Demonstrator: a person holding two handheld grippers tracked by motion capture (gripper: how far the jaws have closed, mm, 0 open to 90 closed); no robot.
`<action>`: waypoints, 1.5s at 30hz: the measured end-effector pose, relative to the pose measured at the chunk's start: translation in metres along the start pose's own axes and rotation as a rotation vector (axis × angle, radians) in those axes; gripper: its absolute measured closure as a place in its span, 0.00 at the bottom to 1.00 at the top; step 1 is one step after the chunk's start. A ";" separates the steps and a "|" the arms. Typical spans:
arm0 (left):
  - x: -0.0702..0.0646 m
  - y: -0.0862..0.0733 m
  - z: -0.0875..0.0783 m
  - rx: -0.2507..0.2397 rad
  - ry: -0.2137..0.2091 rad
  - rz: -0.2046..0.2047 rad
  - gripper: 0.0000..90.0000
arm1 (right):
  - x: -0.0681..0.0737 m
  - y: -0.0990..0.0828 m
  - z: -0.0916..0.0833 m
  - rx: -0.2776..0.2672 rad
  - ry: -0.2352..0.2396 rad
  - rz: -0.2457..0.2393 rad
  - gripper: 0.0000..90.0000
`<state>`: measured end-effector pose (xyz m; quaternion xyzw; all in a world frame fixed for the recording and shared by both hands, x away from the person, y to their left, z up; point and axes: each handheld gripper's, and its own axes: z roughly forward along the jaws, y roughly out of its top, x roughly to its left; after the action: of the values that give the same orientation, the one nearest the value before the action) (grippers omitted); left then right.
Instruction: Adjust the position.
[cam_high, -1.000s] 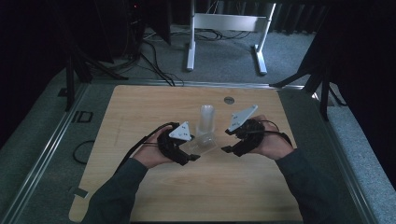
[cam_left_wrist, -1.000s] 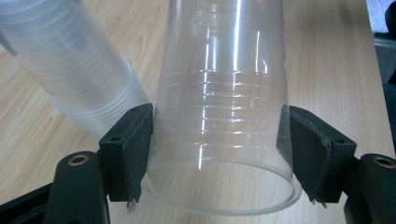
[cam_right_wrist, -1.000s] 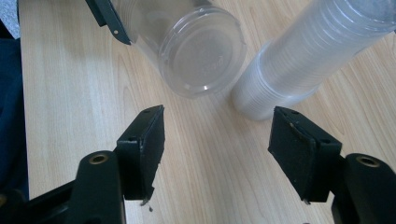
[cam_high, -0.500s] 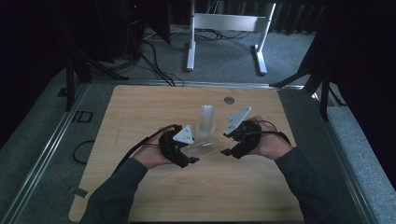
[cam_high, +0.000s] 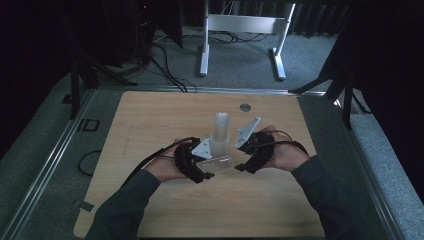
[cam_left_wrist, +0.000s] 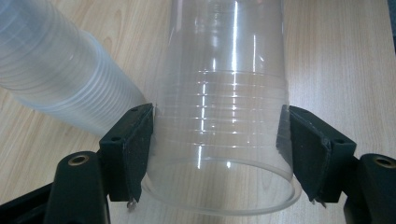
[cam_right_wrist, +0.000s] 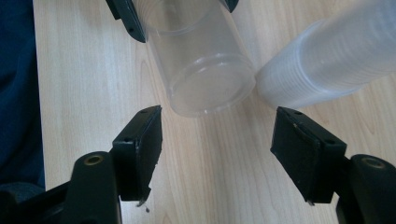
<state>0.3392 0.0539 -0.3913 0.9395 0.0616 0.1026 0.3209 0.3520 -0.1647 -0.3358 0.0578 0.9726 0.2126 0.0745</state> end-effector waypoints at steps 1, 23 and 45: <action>0.000 0.000 0.000 0.000 0.000 0.000 0.32 | 0.000 0.000 0.000 0.000 0.000 0.000 0.37; -0.009 0.006 0.013 0.074 -0.010 0.062 0.32 | 0.009 0.013 0.026 0.113 0.064 -0.075 0.33; -0.014 0.010 0.013 0.056 -0.006 0.086 0.31 | 0.012 0.014 0.036 0.138 0.072 -0.087 0.43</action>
<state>0.3295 0.0358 -0.3969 0.9502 0.0232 0.1116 0.2901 0.3470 -0.1352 -0.3639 0.0127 0.9885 0.1437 0.0447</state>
